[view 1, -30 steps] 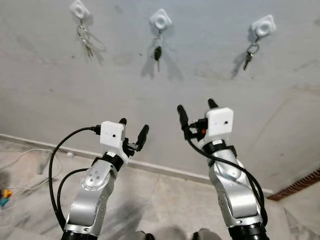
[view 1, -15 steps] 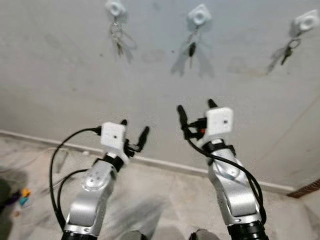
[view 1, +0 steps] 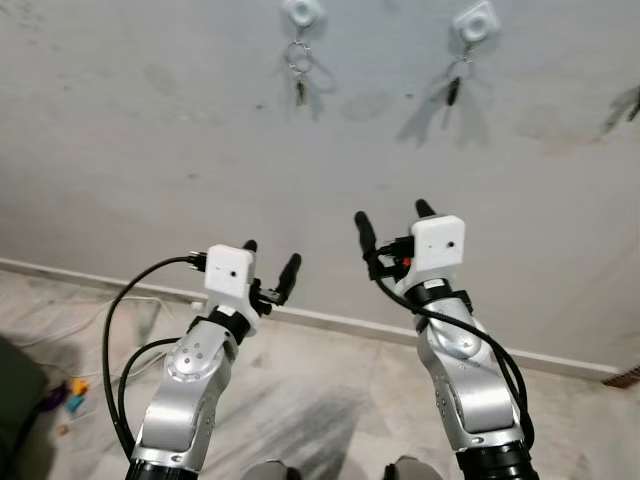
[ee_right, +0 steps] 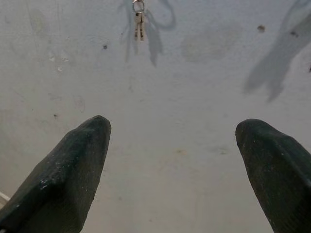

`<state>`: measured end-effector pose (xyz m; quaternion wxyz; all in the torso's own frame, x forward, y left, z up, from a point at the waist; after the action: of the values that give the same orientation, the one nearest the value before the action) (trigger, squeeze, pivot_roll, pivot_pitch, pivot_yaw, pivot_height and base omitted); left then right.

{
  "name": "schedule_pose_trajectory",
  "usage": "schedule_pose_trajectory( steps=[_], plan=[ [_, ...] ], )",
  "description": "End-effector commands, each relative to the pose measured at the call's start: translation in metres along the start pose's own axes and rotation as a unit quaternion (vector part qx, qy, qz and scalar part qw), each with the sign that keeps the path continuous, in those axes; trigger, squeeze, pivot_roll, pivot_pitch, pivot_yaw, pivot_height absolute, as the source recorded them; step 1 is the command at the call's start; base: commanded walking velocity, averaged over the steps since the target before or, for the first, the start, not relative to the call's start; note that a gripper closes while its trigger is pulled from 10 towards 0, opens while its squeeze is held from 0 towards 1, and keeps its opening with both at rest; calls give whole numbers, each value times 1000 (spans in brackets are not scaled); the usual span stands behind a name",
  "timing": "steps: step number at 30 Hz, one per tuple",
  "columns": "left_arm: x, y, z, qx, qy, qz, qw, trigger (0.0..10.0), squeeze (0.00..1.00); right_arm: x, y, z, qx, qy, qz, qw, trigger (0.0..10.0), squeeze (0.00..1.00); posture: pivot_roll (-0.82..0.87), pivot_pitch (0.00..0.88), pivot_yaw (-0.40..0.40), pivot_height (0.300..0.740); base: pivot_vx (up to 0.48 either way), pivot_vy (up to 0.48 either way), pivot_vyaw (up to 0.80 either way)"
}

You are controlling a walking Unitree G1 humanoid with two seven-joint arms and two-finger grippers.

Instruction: Hang keys on a hook

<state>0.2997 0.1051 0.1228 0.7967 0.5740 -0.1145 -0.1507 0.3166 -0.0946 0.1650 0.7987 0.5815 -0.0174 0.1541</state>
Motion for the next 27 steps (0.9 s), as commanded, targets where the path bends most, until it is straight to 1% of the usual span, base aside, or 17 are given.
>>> schedule_pose_trajectory(
  steps=[1, 12, 27],
  plan=[
    [0, -6, 5, -1, -7, -11, 1000, 10000, 0, -2, -5, 4, 1, -5, -12, 1000, 10000, 0, -17, 152, 63, 740, -240, 420, 0],
    [1, -8, 5, 1, -7, -14, 1000, 10000, 0, -2, -6, 3, -6, 0, -12, 1000, 10000, 0, -19, 152, 60, 740, -249, 414, 0],
    [2, -9, 4, 6, -8, -16, 1000, 10000, 0, -1, -7, 3, -5, 0, -13, 1000, 10000, 0, -20, 148, 60, 740, -264, 404, 0]
  ],
)
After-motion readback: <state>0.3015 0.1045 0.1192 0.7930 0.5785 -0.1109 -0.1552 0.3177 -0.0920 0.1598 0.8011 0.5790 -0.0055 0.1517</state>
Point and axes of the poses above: a point about 5 cm out from each wrist's last joint towards the gripper, its own x axis pointing out of the wrist towards the gripper, its own y axis along the axis of the wrist's last joint, z = x × y, the point moved 2 cm from there along x, pointing out of the wrist towards the gripper, and after that the axes turned 15 degrees about -x, right-handed, at the moved point
